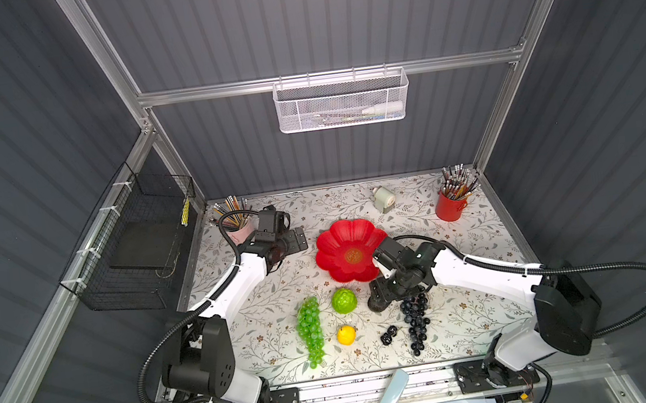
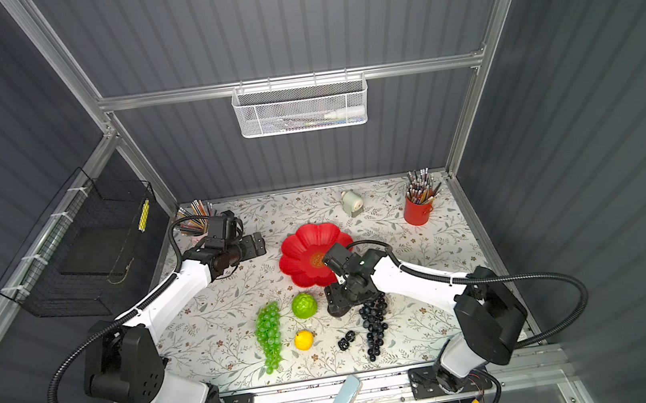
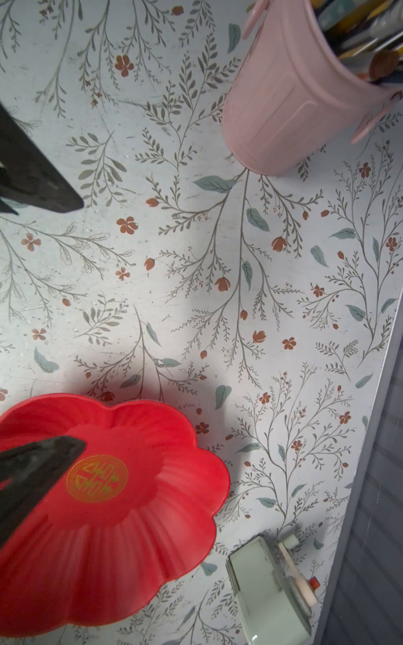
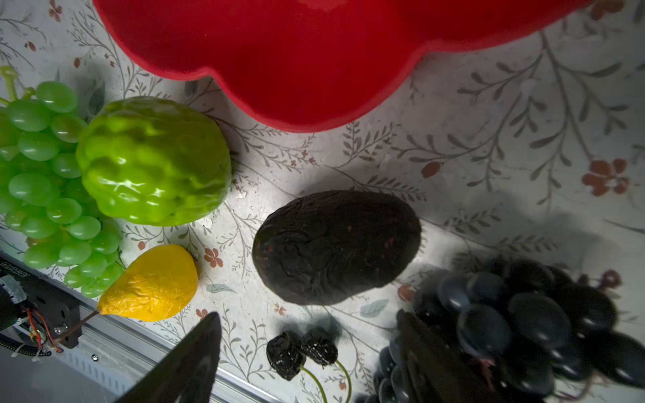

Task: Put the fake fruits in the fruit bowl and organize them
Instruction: 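Lower the right gripper onto the dark avocado and grasp it, then carry avocado into red bowl with right gripper while left grasps custard apple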

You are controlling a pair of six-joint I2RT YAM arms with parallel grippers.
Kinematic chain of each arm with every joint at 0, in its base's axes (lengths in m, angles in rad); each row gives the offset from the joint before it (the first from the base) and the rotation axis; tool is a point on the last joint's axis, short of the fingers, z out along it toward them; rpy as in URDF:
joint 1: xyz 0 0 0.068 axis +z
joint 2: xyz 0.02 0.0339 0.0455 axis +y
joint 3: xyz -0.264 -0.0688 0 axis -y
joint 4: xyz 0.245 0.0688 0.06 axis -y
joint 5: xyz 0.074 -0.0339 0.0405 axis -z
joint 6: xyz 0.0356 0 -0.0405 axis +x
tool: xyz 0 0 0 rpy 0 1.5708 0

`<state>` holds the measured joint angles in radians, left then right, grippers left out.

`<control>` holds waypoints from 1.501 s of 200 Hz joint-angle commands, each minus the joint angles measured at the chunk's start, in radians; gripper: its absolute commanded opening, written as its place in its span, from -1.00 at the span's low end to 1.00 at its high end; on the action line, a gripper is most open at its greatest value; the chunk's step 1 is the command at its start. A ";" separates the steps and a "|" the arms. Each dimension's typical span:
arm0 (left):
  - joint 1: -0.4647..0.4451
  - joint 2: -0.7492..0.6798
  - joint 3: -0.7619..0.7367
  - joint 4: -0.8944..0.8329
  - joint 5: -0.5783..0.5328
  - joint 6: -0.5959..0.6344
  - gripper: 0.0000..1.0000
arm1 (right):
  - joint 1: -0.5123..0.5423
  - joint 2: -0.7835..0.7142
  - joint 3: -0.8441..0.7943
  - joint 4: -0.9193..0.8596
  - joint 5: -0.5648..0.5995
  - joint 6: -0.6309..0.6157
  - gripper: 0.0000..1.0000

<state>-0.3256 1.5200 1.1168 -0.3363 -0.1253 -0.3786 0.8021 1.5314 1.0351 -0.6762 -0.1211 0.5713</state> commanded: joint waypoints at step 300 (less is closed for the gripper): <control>0.002 -0.109 -0.036 -0.036 -0.013 0.010 1.00 | 0.026 0.101 -0.087 0.175 0.054 -0.020 -0.06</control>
<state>-0.3256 1.4361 1.0897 -0.3454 -0.1299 -0.3748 0.8227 1.6787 0.9840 -0.4896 -0.0753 0.5541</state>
